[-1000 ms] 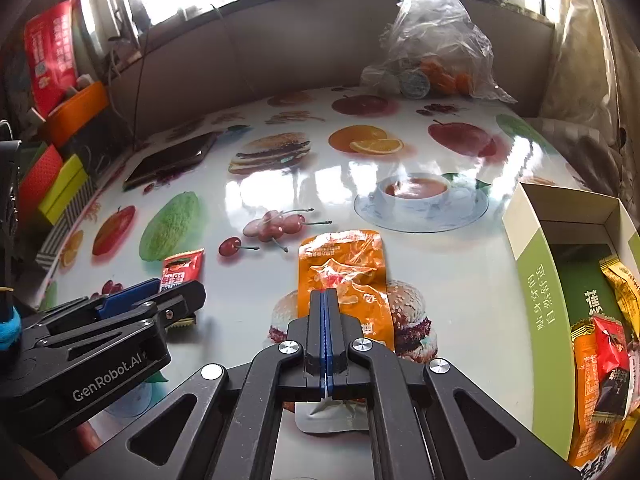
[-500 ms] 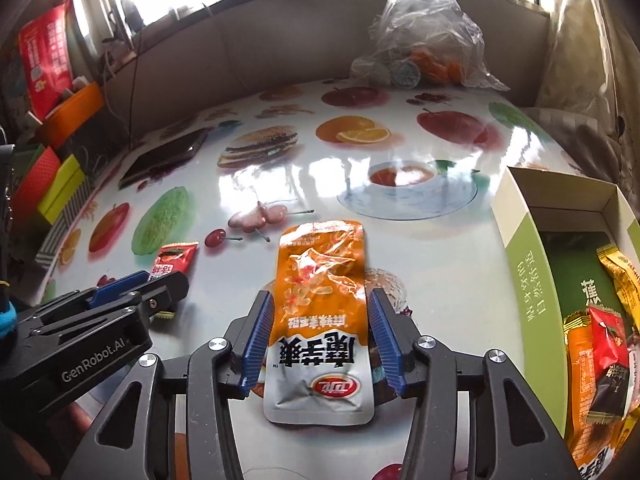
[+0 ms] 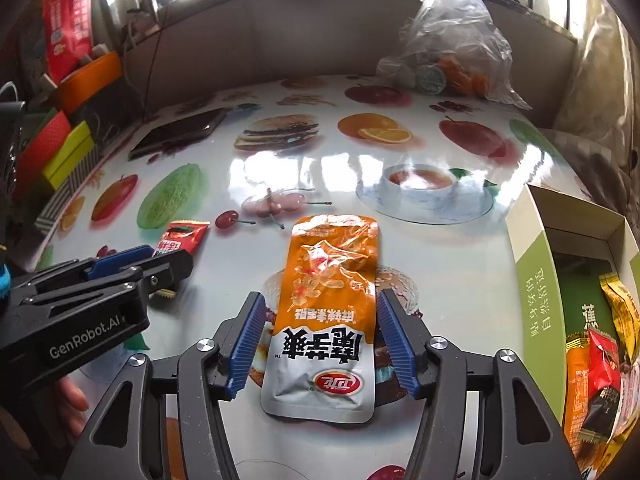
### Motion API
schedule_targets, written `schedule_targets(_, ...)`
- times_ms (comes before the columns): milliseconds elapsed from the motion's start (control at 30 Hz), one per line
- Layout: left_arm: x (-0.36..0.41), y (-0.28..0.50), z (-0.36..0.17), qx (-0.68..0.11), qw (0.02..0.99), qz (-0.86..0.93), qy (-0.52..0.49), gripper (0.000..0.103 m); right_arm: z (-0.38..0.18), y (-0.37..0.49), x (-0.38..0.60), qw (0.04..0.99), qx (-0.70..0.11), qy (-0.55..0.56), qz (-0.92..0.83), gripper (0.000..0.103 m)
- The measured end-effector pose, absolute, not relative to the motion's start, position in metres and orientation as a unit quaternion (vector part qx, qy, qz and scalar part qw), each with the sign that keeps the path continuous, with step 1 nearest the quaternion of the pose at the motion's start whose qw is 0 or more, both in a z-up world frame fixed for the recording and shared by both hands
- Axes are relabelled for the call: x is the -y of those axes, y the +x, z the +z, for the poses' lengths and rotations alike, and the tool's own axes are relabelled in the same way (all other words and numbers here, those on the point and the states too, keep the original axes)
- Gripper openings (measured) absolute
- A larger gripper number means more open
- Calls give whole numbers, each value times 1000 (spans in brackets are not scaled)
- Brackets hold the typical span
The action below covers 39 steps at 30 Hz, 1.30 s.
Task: Organize snacks
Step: 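Lift the orange pouch with the right gripper while the left grips the red packet, then carry the orange pouch and red packet over the green box with both grippers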
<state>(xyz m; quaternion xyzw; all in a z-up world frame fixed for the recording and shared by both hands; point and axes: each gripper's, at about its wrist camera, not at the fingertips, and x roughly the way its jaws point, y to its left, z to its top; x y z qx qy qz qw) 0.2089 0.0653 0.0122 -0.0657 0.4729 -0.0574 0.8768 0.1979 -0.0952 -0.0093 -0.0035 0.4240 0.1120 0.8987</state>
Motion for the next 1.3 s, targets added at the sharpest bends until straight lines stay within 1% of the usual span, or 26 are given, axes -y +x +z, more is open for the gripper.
schedule_targets(133, -59, 207, 11, -469, 880, -57, -44, 44, -10, 196, 90, 899, -424, -22, 109, 61)
schedule_targets(267, -62, 207, 11, -467, 881, -61, -51, 44, -11, 196, 88, 900, -423, -36, 95, 60)
schedule_targets(333, -64, 206, 12, -466, 881, -64, -55, 44, -10, 196, 93, 902, -424, -29, 82, 52)
schedule_targets(367, -63, 206, 12, -464, 882, -62, -54, 42, -9, 196, 95, 903, -424, -28, 72, 51)
schedule_targets(400, -63, 205, 11, -463, 883, -59, -51, 32, -9, 196, 95, 903, -423, -27, 71, 51)
schedule_targets(433, -63, 204, 11, -462, 884, -61, -50, 32, -9, 195, 96, 903, -422, -26, 71, 50)
schedule_targets(467, -63, 204, 11, -461, 884, -62, -53, 32, -9, 195, 96, 904, -422, -26, 69, 46)
schedule_targets(600, -61, 202, 11, -460, 883, -74, -60, 24, -8, 194, 100, 905, -419, -15, 65, 41)
schedule_targets(900, -59, 196, 13, -454, 884, -86, -68, 23, -4, 191, 111, 909, -412, 22, 63, 39)
schedule_targets(1300, -50, 171, 37, -433, 895, -92, -56, 23, 5, 174, 112, 912, -400, 39, 76, 39)
